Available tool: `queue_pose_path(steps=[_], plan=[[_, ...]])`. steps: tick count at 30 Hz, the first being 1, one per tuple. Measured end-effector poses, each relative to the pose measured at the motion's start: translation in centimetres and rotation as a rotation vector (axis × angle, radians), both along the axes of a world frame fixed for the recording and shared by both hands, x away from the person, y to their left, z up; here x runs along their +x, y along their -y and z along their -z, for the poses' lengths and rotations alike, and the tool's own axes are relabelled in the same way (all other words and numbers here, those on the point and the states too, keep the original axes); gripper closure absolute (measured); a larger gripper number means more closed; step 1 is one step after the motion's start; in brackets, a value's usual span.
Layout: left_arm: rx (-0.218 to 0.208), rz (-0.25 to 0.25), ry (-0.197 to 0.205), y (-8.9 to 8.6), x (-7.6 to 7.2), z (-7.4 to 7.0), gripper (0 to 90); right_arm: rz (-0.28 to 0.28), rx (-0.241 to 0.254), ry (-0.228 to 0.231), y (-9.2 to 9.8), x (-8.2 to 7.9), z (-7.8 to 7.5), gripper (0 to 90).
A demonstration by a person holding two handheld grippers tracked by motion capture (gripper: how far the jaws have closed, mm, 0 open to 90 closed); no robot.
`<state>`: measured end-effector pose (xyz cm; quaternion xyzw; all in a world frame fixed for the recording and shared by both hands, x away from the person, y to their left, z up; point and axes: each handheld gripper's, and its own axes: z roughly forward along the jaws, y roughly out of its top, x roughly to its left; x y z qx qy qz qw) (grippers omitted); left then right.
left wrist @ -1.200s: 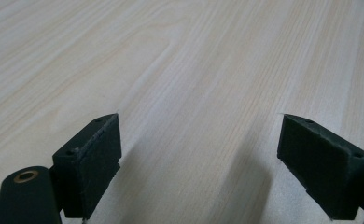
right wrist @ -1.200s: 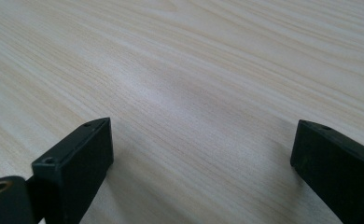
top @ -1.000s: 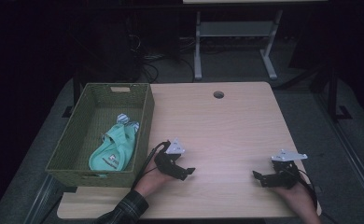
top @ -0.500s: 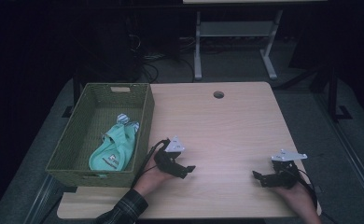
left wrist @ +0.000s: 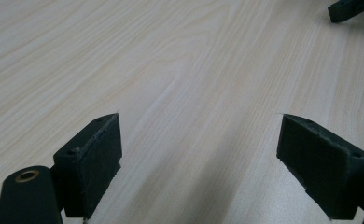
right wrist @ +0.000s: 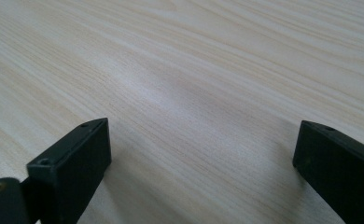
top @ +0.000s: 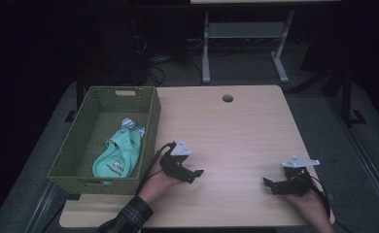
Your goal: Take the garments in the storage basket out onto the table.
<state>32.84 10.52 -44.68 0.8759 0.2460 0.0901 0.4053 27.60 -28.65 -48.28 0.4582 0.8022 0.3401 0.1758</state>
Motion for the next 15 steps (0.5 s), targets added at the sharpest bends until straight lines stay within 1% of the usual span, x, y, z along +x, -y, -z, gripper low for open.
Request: queue_pose_path(steps=[1, 6, 7, 12, 15], plan=[[0.008, 0.004, 0.001, -0.09, 0.08, -0.12, 13.2, 0.001, -0.001, -0.001, 0.0, 0.01, 0.01, 3.1], [-0.002, -0.003, 0.003, -0.09, 0.07, -0.4, 13.2, 0.004, -0.002, -0.004, 0.01, 0.03, 0.0, 2.7], [0.006, 0.001, 0.001, -0.1, 0.07, -0.57, 13.2, 0.004, -0.002, -0.004, 0.01, 0.03, 0.0, 2.7], [0.002, -0.001, 0.004, -0.03, -0.01, -0.88, 13.2, 0.004, -0.002, -0.004, 0.01, 0.03, 0.0, 2.7], [0.007, 0.0, 0.002, -0.08, 0.04, -1.02, 13.3, 0.004, -0.002, -0.004, 0.01, 0.03, 0.0, 2.7]])
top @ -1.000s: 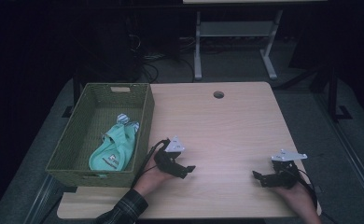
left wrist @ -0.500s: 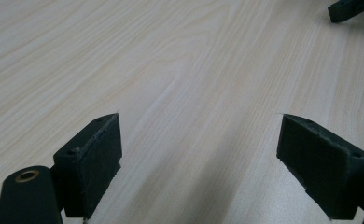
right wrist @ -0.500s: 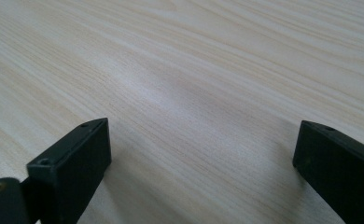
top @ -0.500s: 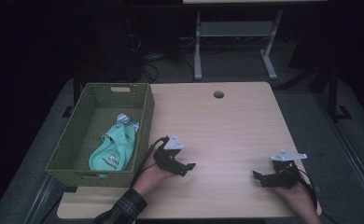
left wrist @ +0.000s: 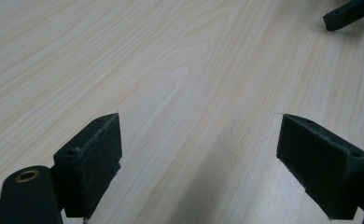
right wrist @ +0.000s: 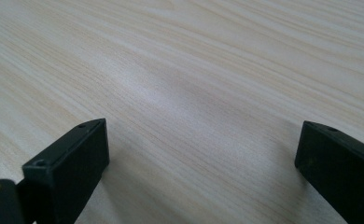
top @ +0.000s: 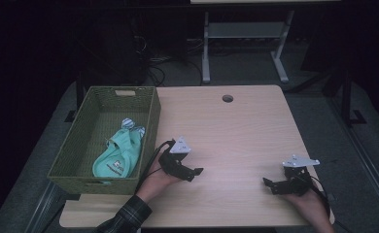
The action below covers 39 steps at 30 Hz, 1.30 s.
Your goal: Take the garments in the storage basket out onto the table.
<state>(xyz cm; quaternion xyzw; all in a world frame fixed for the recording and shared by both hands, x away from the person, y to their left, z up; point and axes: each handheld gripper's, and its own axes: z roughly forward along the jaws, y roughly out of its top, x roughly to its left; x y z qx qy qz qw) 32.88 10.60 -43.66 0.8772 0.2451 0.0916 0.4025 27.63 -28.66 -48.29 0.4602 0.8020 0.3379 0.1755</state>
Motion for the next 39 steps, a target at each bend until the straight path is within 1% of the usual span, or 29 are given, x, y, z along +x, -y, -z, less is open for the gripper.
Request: queue_pose_path(steps=[3, 4, 10, 11, 16, 21, 30, 32, 34, 39], plan=[[-0.002, 0.0, -0.002, 0.0, 0.0, -0.1, 13.3, 0.0, 0.0, 0.0, 0.0, 0.0, 0.0, 2.7], [0.007, 0.005, -0.001, 0.0, 0.0, -0.2, 13.3, 0.0, 0.0, 0.0, 0.0, 0.0, 0.0, 2.7], [0.008, 0.002, -0.001, 0.1, 0.1, -0.7, 13.3, -0.001, -0.001, 0.001, 0.0, 0.0, 0.0, 2.7], [0.015, 0.004, 0.001, 0.1, 0.1, -0.8, 13.3, -0.001, -0.001, 0.0, 0.0, 0.0, 0.0, 2.7], [0.022, 0.008, -0.004, 0.2, 0.2, -1.0, 13.3, -0.001, -0.001, 0.0, 0.0, 0.0, 0.0, 2.7], [0.039, 0.01, -0.008, 0.2, 0.2, -1.3, 13.4, -0.002, -0.001, 0.0, 0.0, 0.0, 0.0, 2.7], [0.048, 0.012, -0.013, 0.2, 0.3, -2.1, 13.3, -0.002, -0.002, 0.0, 0.0, 0.0, 0.0, 2.7], [0.044, 0.012, -0.016, 0.2, 0.3, -2.2, 13.4, -0.002, -0.002, 0.0, 0.0, 0.0, 0.0, 2.7], [0.054, 0.018, -0.019, 0.2, 0.4, -2.4, 13.4, -0.002, -0.002, 0.0, 0.0, 0.0, 0.0, 2.7], [0.059, 0.017, -0.024, 0.2, 0.5, -2.7, 13.4, -0.002, -0.002, 0.0, 0.0, 0.0, 0.0, 2.7]])
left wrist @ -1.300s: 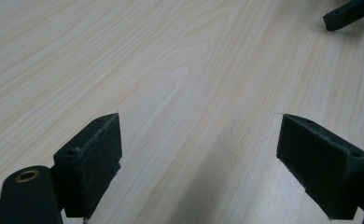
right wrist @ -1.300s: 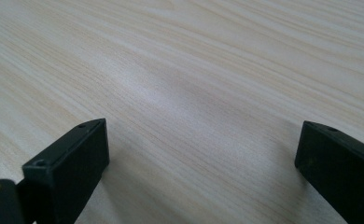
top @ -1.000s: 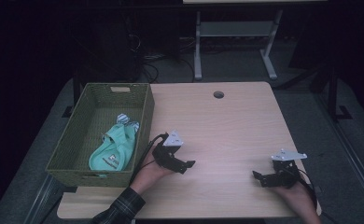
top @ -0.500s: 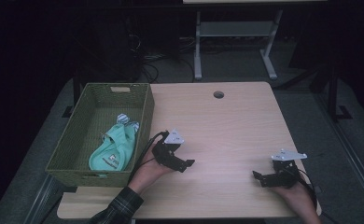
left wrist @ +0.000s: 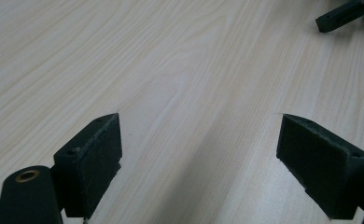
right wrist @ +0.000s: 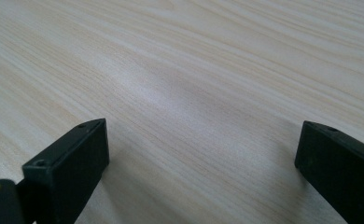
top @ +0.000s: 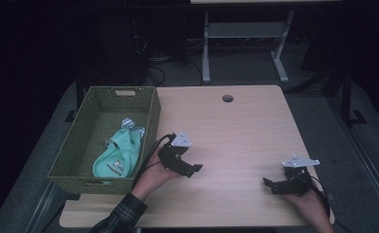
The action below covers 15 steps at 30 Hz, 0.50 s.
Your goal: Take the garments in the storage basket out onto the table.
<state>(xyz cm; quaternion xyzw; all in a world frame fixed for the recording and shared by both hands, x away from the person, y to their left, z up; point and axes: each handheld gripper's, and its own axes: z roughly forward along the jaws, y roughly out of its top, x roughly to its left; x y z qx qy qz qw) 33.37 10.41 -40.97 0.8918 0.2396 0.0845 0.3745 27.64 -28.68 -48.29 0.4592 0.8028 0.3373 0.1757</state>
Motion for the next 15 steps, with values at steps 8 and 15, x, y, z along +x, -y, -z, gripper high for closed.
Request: queue_pose_path(steps=[8, 15], plan=[[-0.009, -0.003, -0.002, -0.1, 0.2, -0.7, 13.4, 0.001, 0.0, 0.0, 0.0, 0.0, 0.0, 2.7], [-0.014, -0.003, 0.012, -0.3, 0.4, -1.6, 13.4, 0.0, 0.0, 0.0, 0.0, 0.0, 0.0, 2.7]])
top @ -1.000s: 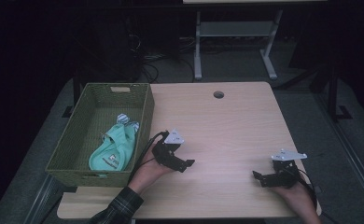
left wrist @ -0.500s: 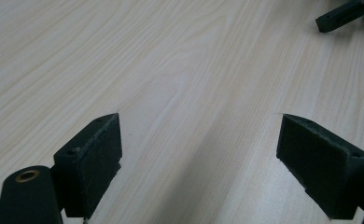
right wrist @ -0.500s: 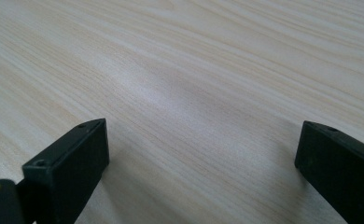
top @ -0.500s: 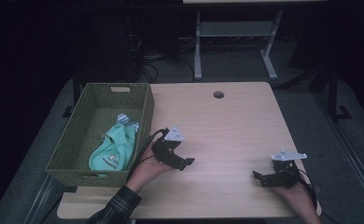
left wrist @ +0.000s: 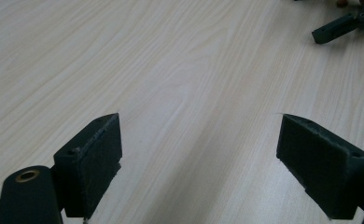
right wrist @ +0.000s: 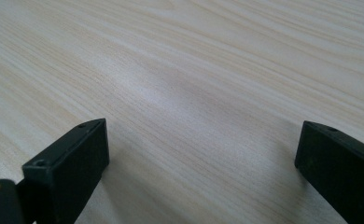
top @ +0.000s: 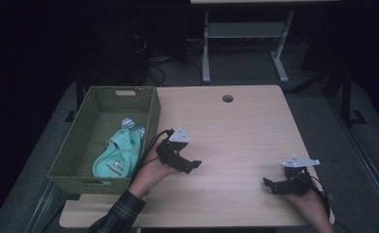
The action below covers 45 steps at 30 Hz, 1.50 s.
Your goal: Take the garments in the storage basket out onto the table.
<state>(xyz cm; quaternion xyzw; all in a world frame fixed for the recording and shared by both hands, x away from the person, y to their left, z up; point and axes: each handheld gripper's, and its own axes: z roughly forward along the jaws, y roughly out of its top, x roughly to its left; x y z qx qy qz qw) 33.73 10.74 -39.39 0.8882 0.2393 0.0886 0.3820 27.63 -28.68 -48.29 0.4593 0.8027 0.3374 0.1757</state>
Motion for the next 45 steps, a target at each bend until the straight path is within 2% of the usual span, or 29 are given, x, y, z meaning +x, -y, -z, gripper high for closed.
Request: queue_pose_path(steps=[15, 24, 29, 37, 45], plan=[[-0.012, -0.004, 0.009, -0.7, 0.4, -1.6, 13.7, 0.0, 0.0, -0.001, 0.0, 0.0, 0.0, 2.7], [-0.012, 0.005, -0.012, -1.2, 0.8, -2.3, 13.7, 0.002, 0.002, 0.0, 0.0, 0.0, 0.0, 2.7], [-0.013, 0.015, -0.01, -1.4, 1.1, -2.7, 13.7, 0.001, 0.001, 0.001, 0.0, 0.0, 0.0, 2.7], [-0.03, -0.005, -0.011, -2.3, 1.4, -3.3, 13.7, 0.001, 0.002, 0.001, 0.0, 0.0, 0.0, 2.7], [-0.019, -0.018, -0.005, -3.5, 1.7, -3.7, 13.8, 0.001, 0.002, 0.0, 0.0, 0.0, 0.0, 2.7]])
